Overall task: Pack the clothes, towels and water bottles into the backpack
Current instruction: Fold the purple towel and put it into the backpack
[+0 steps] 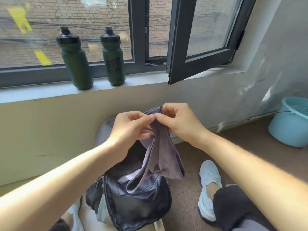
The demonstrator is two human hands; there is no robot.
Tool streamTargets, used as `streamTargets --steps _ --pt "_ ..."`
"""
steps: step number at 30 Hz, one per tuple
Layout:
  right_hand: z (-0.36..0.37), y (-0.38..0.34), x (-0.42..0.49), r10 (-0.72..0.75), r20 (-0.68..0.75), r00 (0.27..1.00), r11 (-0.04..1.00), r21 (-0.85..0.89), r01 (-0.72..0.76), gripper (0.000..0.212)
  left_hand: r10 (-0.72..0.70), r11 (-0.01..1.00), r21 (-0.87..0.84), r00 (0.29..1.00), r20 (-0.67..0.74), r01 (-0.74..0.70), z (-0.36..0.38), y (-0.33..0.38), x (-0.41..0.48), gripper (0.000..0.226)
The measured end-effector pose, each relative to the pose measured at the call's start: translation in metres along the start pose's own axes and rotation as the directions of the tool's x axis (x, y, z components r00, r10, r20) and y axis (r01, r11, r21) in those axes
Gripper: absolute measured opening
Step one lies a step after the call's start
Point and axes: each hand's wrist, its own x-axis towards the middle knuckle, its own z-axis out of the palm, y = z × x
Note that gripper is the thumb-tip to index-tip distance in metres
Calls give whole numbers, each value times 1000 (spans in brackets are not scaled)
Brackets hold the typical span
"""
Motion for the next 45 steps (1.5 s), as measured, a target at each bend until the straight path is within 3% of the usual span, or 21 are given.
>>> streamTargets --steps 5,10,13,16,19,22,25,27,31,35,39,45 --pt "-7 -7 -6 -4 69 998 997 -80 9 15 -17 1000 -18 999 -36 16 -3 0 -1 19" --pt "10 -12 -14 -24 48 999 970 -242 35 35 -2 1000 -14 1000 18 2 -1 -1 -7 15" --pt "5 -7 -8 -30 29 999 961 -274 37 27 44 997 52 996 83 -48 -4 0 -6 12" --pt "-10 -2 0 -11 20 1000 985 -170 15 19 142 984 99 989 33 -145 -15 6 -2 12" --pt "-24 2 0 22 42 999 998 62 -24 12 275 958 112 958 -83 -265 -35 9 8 10" --pt "-33 3 -2 36 69 997 979 197 -49 19 313 931 204 949 -17 -304 -59 -6 19 56" --pt "-40 4 -2 49 60 997 957 281 -64 22 166 931 295 968 187 -217 -74 -27 27 111" --pt "-44 6 -1 48 63 997 952 300 -64 21 83 907 380 961 262 -182 -76 -38 28 122" --pt "-47 9 0 30 136 990 952 298 -70 21 40 885 426 943 332 -187 -63 -47 26 94" --pt "-44 10 -1 20 177 984 944 320 -77 22 55 941 284 911 409 -184 -46 -44 21 58" --pt "-45 15 0 41 173 984 942 321 -96 24 153 965 169 955 253 -200 -39 -37 16 26" --pt "-39 23 6 113 87 990 949 284 -134 9 185 982 14 976 112 -188 -32 -13 11 33"
